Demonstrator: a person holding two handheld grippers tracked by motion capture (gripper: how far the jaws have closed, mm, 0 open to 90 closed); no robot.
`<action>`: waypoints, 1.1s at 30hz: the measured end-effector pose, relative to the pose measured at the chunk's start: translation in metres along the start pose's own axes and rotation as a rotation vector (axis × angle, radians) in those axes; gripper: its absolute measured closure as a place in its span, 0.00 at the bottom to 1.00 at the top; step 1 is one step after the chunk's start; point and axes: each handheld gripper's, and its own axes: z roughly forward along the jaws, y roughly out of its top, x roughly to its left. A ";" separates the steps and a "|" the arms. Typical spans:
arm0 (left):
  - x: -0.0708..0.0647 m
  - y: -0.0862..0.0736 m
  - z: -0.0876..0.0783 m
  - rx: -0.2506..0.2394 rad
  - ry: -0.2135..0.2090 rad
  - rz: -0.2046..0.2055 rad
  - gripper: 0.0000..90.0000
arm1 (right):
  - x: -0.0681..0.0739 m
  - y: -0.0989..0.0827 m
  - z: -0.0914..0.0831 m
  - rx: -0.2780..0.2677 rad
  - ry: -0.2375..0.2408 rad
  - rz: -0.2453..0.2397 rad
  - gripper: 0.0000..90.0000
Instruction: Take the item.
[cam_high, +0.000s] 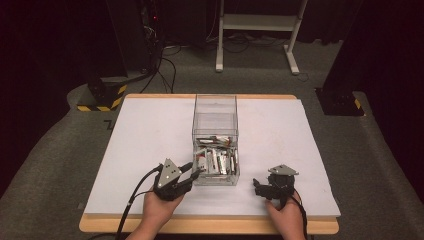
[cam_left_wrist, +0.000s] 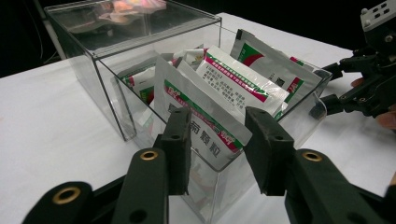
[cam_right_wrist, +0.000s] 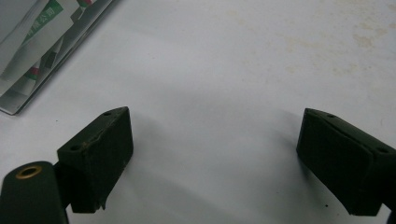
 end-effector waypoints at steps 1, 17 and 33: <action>0.001 0.000 -0.001 0.001 0.000 0.004 0.72 | 0.000 0.000 0.000 0.000 0.000 0.000 0.12; -0.003 0.000 -0.002 -0.015 -0.010 -0.026 0.94 | 0.000 0.000 0.000 -0.001 -0.003 -0.001 0.12; -0.005 0.006 -0.007 -0.090 -0.013 -0.050 1.00 | 0.000 0.000 0.000 -0.001 -0.003 0.000 0.12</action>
